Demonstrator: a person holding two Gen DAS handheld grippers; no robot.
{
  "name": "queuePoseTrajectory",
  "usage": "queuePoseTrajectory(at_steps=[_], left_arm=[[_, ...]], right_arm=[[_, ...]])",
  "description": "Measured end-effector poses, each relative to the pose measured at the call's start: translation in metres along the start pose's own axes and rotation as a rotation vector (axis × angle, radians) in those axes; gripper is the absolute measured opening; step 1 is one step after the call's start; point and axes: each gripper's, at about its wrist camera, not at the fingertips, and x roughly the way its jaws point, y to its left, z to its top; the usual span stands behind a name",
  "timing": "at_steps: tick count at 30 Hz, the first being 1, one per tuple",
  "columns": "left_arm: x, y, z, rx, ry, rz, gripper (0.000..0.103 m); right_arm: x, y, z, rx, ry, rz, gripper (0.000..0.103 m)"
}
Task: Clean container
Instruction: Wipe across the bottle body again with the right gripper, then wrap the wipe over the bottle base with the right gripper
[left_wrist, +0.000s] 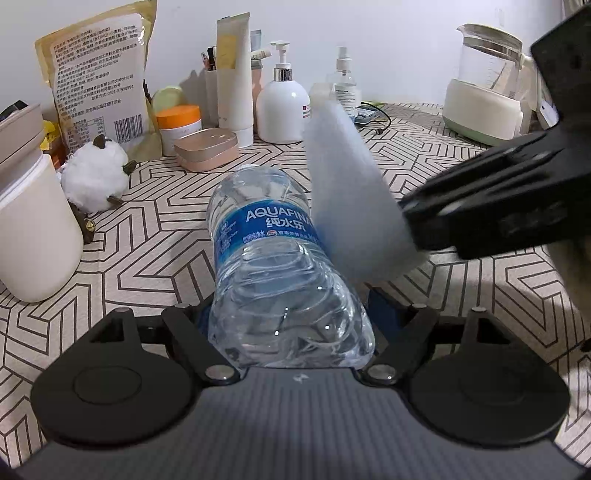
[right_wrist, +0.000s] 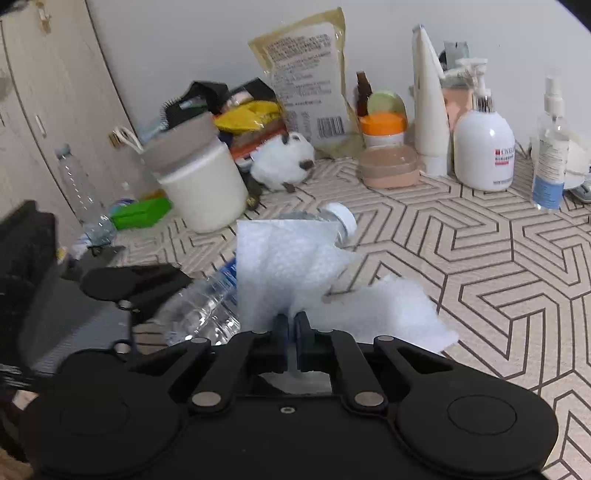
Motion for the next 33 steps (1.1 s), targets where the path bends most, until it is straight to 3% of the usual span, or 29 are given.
queuePoseTrajectory(at_steps=[4, 8, 9, 12, 13, 18, 20, 25, 28, 29, 33], left_arm=[[0.0, 0.0, 0.0, 0.006, 0.003, 0.0, 0.082], [0.0, 0.0, 0.0, 0.006, 0.004, -0.003, 0.082], [0.0, 0.0, 0.0, 0.009, 0.004, -0.002, 0.082], [-0.001, -0.001, 0.0, 0.012, 0.003, -0.002, 0.083], [-0.001, -0.001, 0.0, 0.012, 0.003, -0.002, 0.083], [-0.002, 0.0, -0.001, 0.008, 0.004, -0.005, 0.084], [-0.002, 0.0, -0.001, 0.008, 0.005, -0.005, 0.084], [-0.002, 0.0, -0.001, 0.011, 0.006, -0.004, 0.084], [-0.003, -0.002, -0.001, 0.019, 0.006, -0.002, 0.084], [-0.003, -0.001, -0.001, 0.017, 0.006, -0.003, 0.084], [-0.003, -0.001, -0.001, 0.015, 0.006, -0.005, 0.085]], right_arm=[[-0.012, 0.007, 0.004, 0.003, -0.042, 0.152, 0.01], [-0.017, 0.025, -0.001, -0.055, -0.037, 0.233, 0.013], [-0.016, 0.03, -0.003, -0.066, -0.025, 0.259, 0.008], [-0.018, 0.038, -0.006, -0.124, -0.032, 0.231, 0.006], [-0.018, 0.038, -0.005, -0.13, -0.031, 0.224, 0.0], [-0.023, 0.03, -0.005, -0.142, -0.044, 0.16, 0.0], [-0.025, 0.029, -0.006, -0.186, -0.05, 0.083, 0.019], [-0.02, 0.006, -0.005, -0.109, -0.005, 0.086, 0.019], [-0.003, 0.007, -0.012, -0.138, 0.055, -0.015, 0.018], [0.001, 0.008, -0.013, -0.142, 0.058, -0.022, 0.012], [0.001, 0.007, -0.013, -0.126, 0.06, 0.001, 0.01]])
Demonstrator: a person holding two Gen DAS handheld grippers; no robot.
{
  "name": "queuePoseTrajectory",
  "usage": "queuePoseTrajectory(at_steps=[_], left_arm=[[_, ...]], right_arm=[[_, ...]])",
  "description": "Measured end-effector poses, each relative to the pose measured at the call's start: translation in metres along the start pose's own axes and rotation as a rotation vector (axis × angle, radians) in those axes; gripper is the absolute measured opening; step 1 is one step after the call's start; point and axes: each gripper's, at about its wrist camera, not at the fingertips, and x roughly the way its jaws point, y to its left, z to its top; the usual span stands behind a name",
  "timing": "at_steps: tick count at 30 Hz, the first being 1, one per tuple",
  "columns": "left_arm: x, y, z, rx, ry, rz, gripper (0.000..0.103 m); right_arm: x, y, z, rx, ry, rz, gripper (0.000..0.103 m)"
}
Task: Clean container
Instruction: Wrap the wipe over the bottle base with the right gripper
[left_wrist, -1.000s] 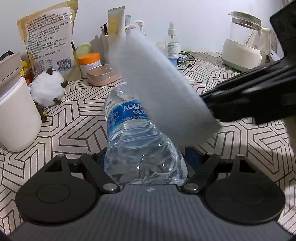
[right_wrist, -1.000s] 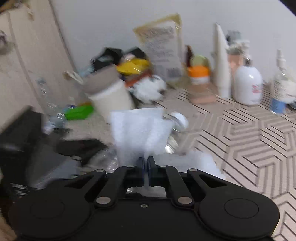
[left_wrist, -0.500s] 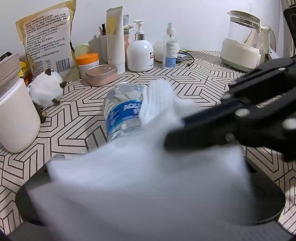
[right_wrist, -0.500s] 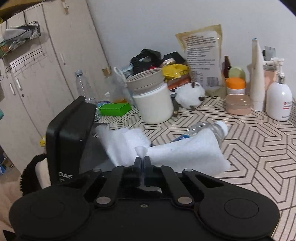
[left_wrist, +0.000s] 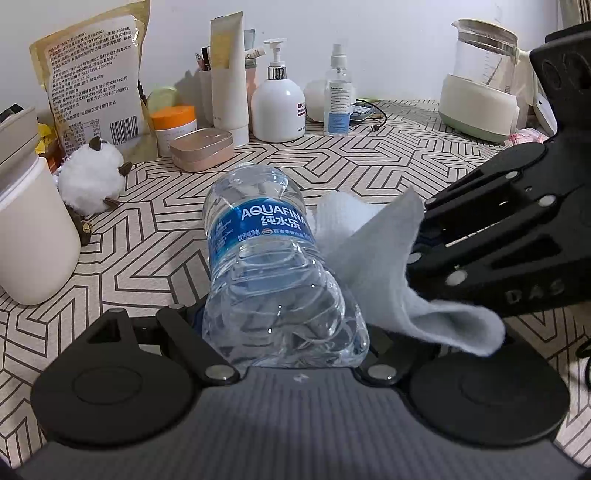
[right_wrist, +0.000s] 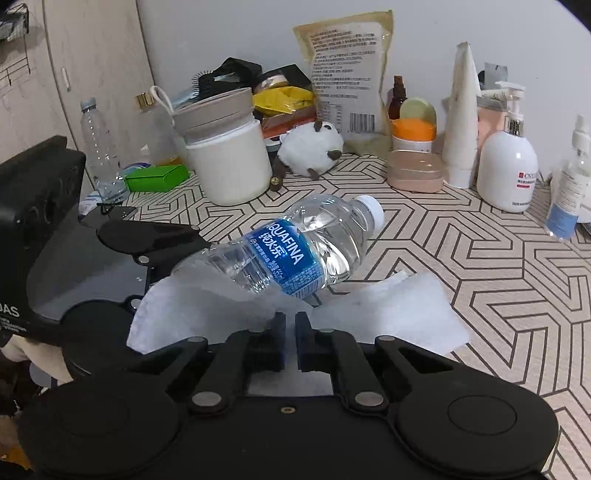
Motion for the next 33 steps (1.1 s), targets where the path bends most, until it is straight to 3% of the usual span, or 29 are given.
queuePoseTrajectory(at_steps=[7, 14, 19, 24, 27, 33], left_arm=[[0.001, 0.0, 0.0, -0.001, 0.003, -0.001, 0.086], [0.002, 0.0, 0.001, 0.001, 0.006, -0.002, 0.089], [0.003, -0.001, 0.001, 0.005, 0.009, -0.003, 0.09], [0.003, -0.001, 0.001, 0.006, 0.01, -0.003, 0.09], [0.002, -0.002, 0.001, 0.007, 0.011, -0.005, 0.091], [0.003, -0.004, 0.001, 0.009, 0.015, -0.011, 0.094]], right_arm=[[-0.015, -0.007, 0.005, 0.047, -0.047, 0.109, 0.005], [-0.02, -0.002, 0.007, 0.077, -0.081, 0.306, 0.008], [-0.015, 0.006, 0.014, 0.054, -0.104, 0.312, 0.005], [-0.006, 0.002, 0.026, 0.042, -0.135, 0.172, 0.004], [-0.005, -0.01, 0.025, 0.116, -0.143, 0.166, 0.004], [-0.02, -0.026, 0.018, 0.223, -0.157, 0.142, 0.018]])
